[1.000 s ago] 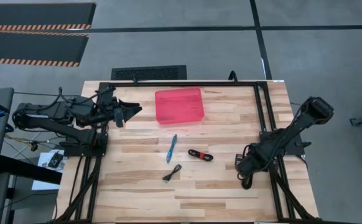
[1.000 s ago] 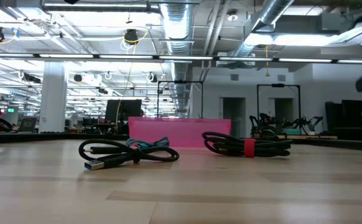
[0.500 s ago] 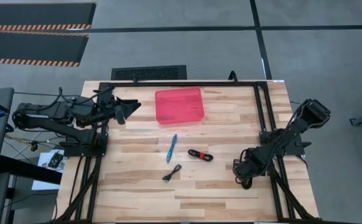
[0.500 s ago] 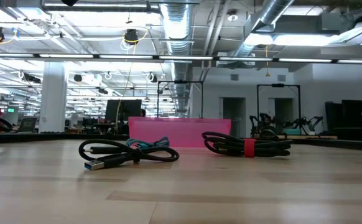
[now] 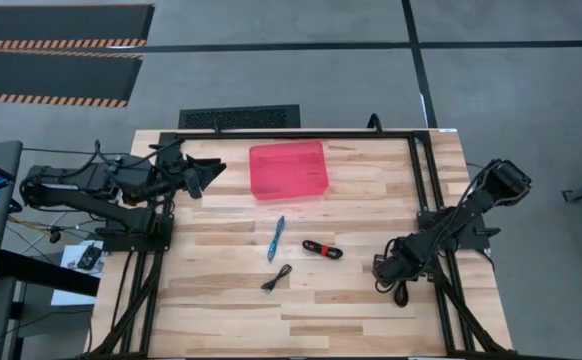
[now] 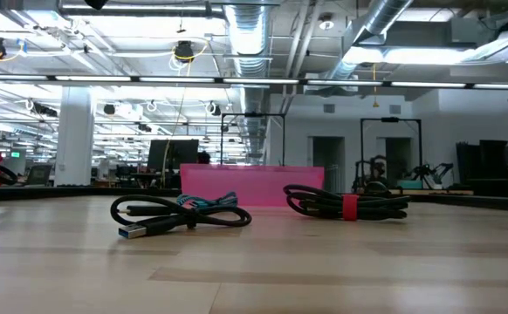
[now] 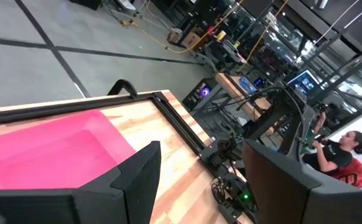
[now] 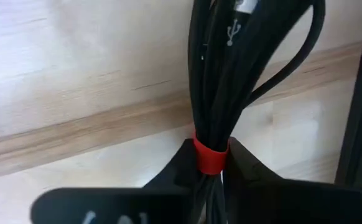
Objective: Pick and place USB-C Cables
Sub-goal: Put the right black charger cable into the pink bin
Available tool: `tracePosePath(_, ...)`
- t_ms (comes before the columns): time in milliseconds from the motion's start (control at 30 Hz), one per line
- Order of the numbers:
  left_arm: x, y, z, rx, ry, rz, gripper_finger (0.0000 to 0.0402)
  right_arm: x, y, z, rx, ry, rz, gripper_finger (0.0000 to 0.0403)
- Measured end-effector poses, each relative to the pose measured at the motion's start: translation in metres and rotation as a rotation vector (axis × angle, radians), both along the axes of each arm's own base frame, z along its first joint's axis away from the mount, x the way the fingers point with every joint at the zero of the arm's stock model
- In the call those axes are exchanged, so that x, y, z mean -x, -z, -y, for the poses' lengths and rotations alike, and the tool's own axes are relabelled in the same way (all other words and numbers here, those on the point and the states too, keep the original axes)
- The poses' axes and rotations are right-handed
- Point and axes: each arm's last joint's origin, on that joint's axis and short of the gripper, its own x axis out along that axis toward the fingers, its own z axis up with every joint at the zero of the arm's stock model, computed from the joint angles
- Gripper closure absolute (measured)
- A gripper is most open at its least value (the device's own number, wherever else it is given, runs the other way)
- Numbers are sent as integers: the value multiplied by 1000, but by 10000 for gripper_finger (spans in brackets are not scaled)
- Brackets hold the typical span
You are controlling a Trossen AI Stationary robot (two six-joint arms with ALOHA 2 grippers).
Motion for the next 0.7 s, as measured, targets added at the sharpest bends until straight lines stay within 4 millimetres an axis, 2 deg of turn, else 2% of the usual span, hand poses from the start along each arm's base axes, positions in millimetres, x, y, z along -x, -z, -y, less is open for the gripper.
tracePosePath(200,0,0,0,-11,-7,-5,187,-1,-1,0,31,-21,20,365)
tracePosePath(433,1,3,-1,-19,-22,-41,187,-10,-14,2,218,-62,110,366)
tracePosePath(700,-2,7,0,-18,-25,-72,187,-34,-28,14,297,-149,227,367)
